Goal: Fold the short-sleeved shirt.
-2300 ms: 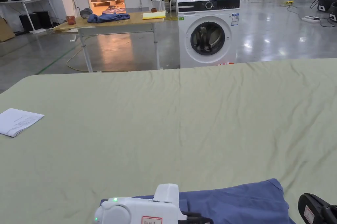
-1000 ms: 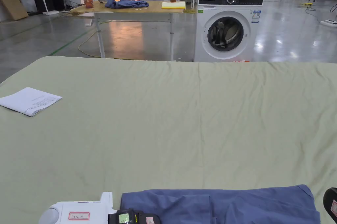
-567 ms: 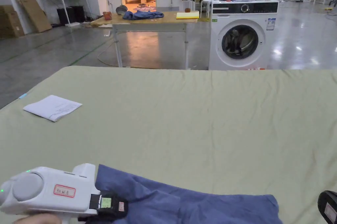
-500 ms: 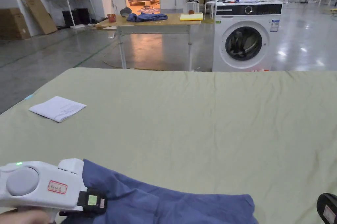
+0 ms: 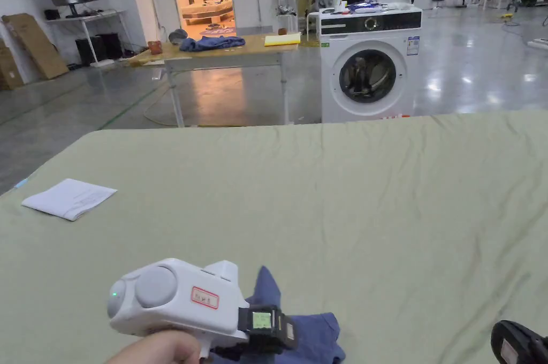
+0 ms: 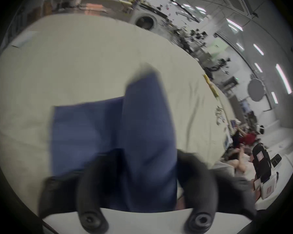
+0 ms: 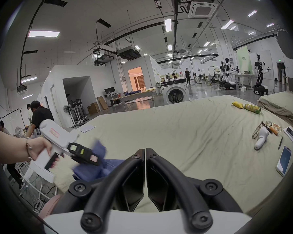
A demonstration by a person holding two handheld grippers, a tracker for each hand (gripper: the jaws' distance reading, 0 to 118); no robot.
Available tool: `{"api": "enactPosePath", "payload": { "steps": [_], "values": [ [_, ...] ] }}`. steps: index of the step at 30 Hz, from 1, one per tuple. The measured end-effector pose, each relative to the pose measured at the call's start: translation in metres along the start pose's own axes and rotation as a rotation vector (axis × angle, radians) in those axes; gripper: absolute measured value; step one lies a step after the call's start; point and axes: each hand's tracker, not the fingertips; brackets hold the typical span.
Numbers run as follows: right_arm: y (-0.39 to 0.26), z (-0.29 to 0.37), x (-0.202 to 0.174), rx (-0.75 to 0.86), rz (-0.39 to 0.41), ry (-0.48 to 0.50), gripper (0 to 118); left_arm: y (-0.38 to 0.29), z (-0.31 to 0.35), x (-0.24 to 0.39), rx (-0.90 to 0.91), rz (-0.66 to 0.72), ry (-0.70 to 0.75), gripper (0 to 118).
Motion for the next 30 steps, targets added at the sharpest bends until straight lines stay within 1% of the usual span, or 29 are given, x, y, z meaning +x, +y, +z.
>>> {"api": "enactPosePath", "payload": {
  "steps": [1,2,3,5,7,9,10,11,12,13,14,16,17,19,22,24,25,26,28,30],
  "values": [
    [0.001,0.001,0.000,-0.003,0.007,-0.005,0,0.001,-0.016,0.003,-0.029,0.011,-0.010,69],
    [0.001,0.002,0.001,-0.008,0.014,-0.011,0,-0.002,-0.030,0.007,-0.038,0.024,-0.020,83],
    [0.002,0.003,0.001,-0.010,0.018,-0.016,0,-0.001,-0.038,0.007,-0.039,0.032,-0.030,87],
    [0.002,0.005,0.003,-0.010,0.020,-0.019,0,-0.001,-0.039,0.006,-0.017,0.031,-0.025,87],
    [0.001,0.005,0.003,-0.007,0.019,-0.024,0,-0.005,-0.025,0.003,0.023,0.018,-0.016,87],
    [0.000,0.003,0.004,-0.007,0.013,-0.028,0,-0.008,-0.002,-0.002,0.069,-0.021,0.029,87],
    [-0.001,0.001,0.004,-0.006,0.009,-0.028,0,-0.013,0.011,-0.003,0.081,-0.061,0.027,83],
    [-0.001,-0.001,0.004,-0.007,0.003,-0.027,0,-0.019,0.022,-0.003,0.121,-0.102,0.039,73],
    [-0.001,-0.003,0.003,-0.009,-0.001,-0.027,0,-0.025,0.031,-0.002,0.167,-0.158,0.075,41],
    [-0.001,-0.004,0.003,-0.011,-0.002,-0.028,0,-0.028,0.036,-0.001,0.194,-0.203,0.103,14],
    [-0.002,-0.006,0.002,-0.014,-0.003,-0.027,0,-0.034,0.039,0.002,0.206,-0.246,0.141,2],
    [-0.003,-0.008,0.001,-0.021,-0.001,-0.024,0,-0.041,0.037,0.008,0.255,-0.310,0.148,2],
    [-0.003,-0.009,0.001,-0.025,0.003,-0.021,0,-0.041,0.031,0.013,0.237,-0.342,0.118,2],
    [-0.003,-0.010,-0.001,-0.031,0.011,-0.021,0,-0.036,0.006,0.022,0.198,-0.336,0.099,2],
    [-0.002,-0.007,-0.001,-0.034,0.019,-0.024,0,-0.034,-0.043,0.026,0.082,-0.246,0.017,1],
    [-0.002,-0.005,0.002,-0.038,0.014,-0.024,0,-0.038,-0.080,0.024,-0.006,-0.225,0.060,1],
    [-0.002,-0.004,0.004,-0.039,0.005,-0.019,0,-0.040,-0.093,0.022,-0.015,-0.221,0.106,1],
    [-0.002,-0.003,0.005,-0.042,0.004,-0.020,0,-0.041,-0.103,0.017,0.003,-0.207,0.101,1],
    [-0.003,-0.002,0.006,-0.056,0.020,-0.040,0,-0.039,-0.112,0.009,0.008,-0.105,0.007,1],
    [-0.005,-0.001,0.008,-0.060,0.017,-0.044,0,-0.037,-0.115,0.005,-0.001,0.008,-0.111,1]
  ]
}}
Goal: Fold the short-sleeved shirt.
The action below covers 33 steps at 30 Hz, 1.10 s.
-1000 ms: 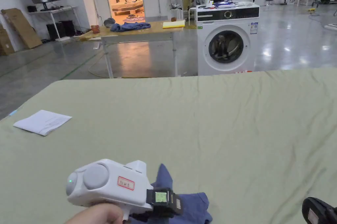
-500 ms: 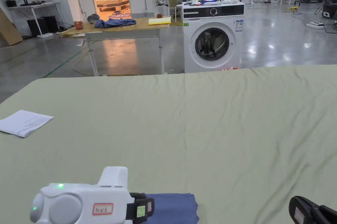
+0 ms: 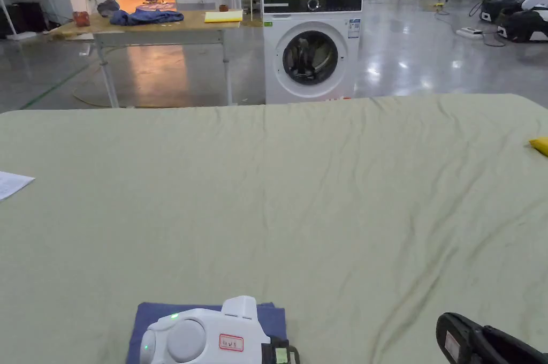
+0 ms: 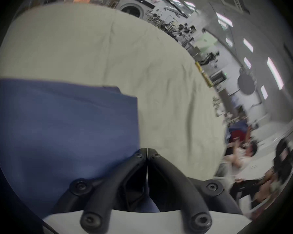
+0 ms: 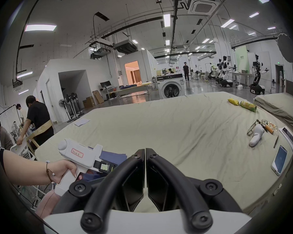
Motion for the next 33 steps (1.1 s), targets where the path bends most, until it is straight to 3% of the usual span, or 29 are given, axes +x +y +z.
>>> {"api": "enactPosePath", "payload": {
  "steps": [2,4,10,13,17,22,24,25,27,30,33],
  "values": [
    [-0.001,0.000,0.001,-0.008,-0.020,0.004,0,-0.007,0.003,0.005,-0.038,0.032,-0.101,1],
    [-0.002,-0.002,0.000,-0.016,-0.039,0.020,0,-0.016,0.028,0.023,0.066,-0.050,-0.129,1],
    [0.025,-0.009,-0.020,0.067,0.015,0.073,0,-0.037,0.175,0.067,0.694,-0.389,0.017,1],
    [0.045,-0.005,-0.038,0.223,0.085,0.038,0,-0.054,0.231,0.081,0.940,-0.540,0.278,1],
    [0.052,0.004,-0.057,0.487,0.098,-0.049,0,-0.077,0.261,0.076,1.145,-0.520,0.522,1],
    [0.044,0.001,-0.066,0.574,0.131,-0.151,0,-0.099,0.265,0.049,1.198,-0.442,0.637,0],
    [0.029,-0.007,-0.062,0.535,0.157,-0.200,0,-0.110,0.254,0.037,1.224,-0.439,0.679,0],
    [0.021,-0.008,-0.060,0.492,0.134,-0.227,0,-0.116,0.249,0.034,1.219,-0.445,0.721,0],
    [0.015,-0.003,-0.055,0.469,0.051,-0.193,0,-0.122,0.244,0.033,1.183,-0.427,0.732,0],
    [0.019,0.006,-0.056,0.503,0.124,-0.212,0,-0.124,0.246,0.034,1.194,-0.445,0.705,0],
    [0.025,0.009,-0.054,0.521,0.110,-0.221,0,-0.122,0.247,0.036,1.199,-0.476,0.726,0]
  ]
}}
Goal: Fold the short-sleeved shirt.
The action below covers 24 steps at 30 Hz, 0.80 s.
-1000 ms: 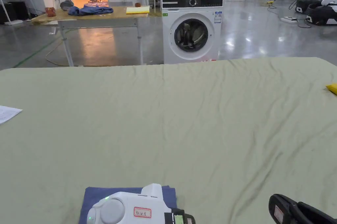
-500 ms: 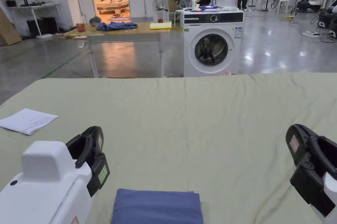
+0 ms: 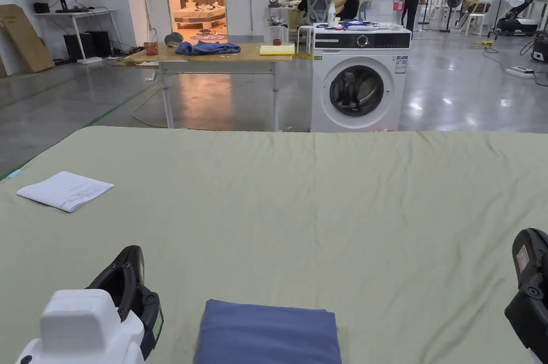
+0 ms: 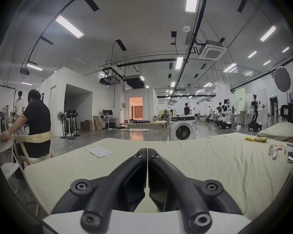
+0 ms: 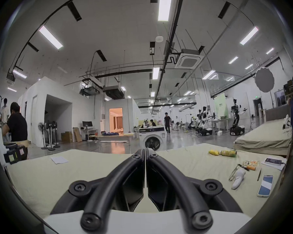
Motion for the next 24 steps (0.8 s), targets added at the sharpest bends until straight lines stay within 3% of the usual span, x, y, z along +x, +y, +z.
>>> {"api": "enactPosePath", "payload": {
  "steps": [6,8,10,13,14,17,18,19,21,23,24],
  "values": [
    [-0.003,-0.004,-0.002,-0.033,-0.012,0.002,0,0.001,-0.001,0.001,0.000,0.007,-0.017,0],
    [-0.006,-0.021,-0.009,-0.121,-0.030,0.134,0,0.004,0.001,-0.001,-0.002,-0.006,-0.040,0],
    [-0.020,-0.055,-0.021,-0.341,-0.066,0.332,0,0.006,-0.001,-0.005,-0.021,-0.003,-0.064,0],
    [-0.073,-0.111,-0.042,-0.844,-0.303,0.553,0,0.004,-0.003,-0.010,-0.072,0.009,-0.084,0],
    [-0.095,-0.122,-0.048,-0.939,-0.356,0.566,0,0.002,-0.003,-0.012,-0.079,0.016,-0.084,0],
    [-0.149,-0.141,-0.072,-1.115,-0.219,0.602,0,-0.007,-0.003,-0.021,-0.123,0.040,-0.070,0],
    [-0.165,-0.145,-0.075,-1.143,-0.221,0.605,0,-0.010,-0.005,-0.025,-0.143,0.042,-0.062,0],
    [-0.181,-0.149,-0.072,-1.185,-0.301,0.581,0,-0.014,-0.007,-0.030,-0.172,0.047,-0.070,0],
    [-0.201,-0.153,-0.060,-1.243,-0.378,0.519,0,-0.021,-0.016,-0.044,-0.260,0.084,-0.126,0],
    [-0.212,-0.156,-0.047,-1.229,-0.473,0.573,0,-0.032,-0.034,-0.064,-0.378,0.182,-0.215,1],
    [-0.212,-0.157,-0.043,-1.231,-0.481,0.588,0,-0.040,-0.047,-0.075,-0.464,0.265,-0.284,3]
  ]
}}
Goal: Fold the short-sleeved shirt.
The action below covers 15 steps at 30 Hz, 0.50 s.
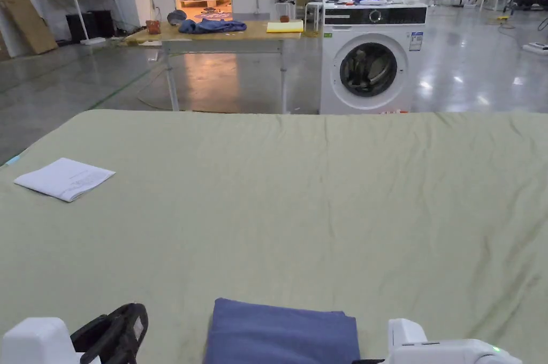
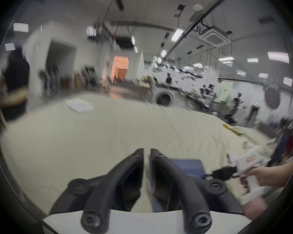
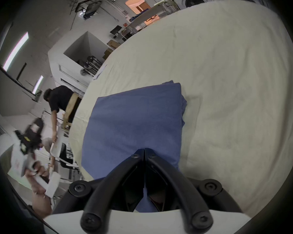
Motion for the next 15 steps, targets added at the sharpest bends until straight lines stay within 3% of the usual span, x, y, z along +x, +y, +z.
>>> {"api": "enactPosePath", "payload": {
  "steps": [1,2,3,4,5,7,10,13,15],
  "values": [
    [-0.001,0.004,0.002,-0.004,0.000,0.003,0,0.000,-0.014,-0.019,-0.091,0.088,-0.092,9],
    [-0.001,0.005,0.005,-0.010,-0.004,0.012,0,-0.001,-0.028,-0.035,-0.194,0.201,-0.187,24],
    [0.000,0.005,0.009,-0.014,-0.004,0.019,0,-0.004,-0.048,-0.053,-0.300,0.316,-0.292,60],
    [0.000,0.005,0.013,-0.018,-0.007,0.032,0,-0.013,-0.066,-0.070,-0.391,0.413,-0.402,81],
    [-0.002,0.006,0.011,-0.016,-0.015,0.046,0,-0.022,-0.081,-0.082,-0.416,0.511,-0.482,93],
    [-0.004,0.005,0.016,-0.013,-0.057,0.067,0,-0.039,-0.114,-0.107,-0.533,0.672,-0.558,95],
    [-0.007,0.006,0.020,-0.011,-0.119,0.084,0,-0.052,-0.152,-0.122,-0.593,0.725,-0.538,95],
    [-0.007,0.006,0.018,-0.018,-0.104,0.084,0,-0.052,-0.183,-0.113,-0.588,0.760,-0.730,94],
    [-0.006,0.006,0.017,-0.023,-0.093,0.081,0,-0.055,-0.199,-0.090,-0.677,0.776,-0.744,94]
  ]
}}
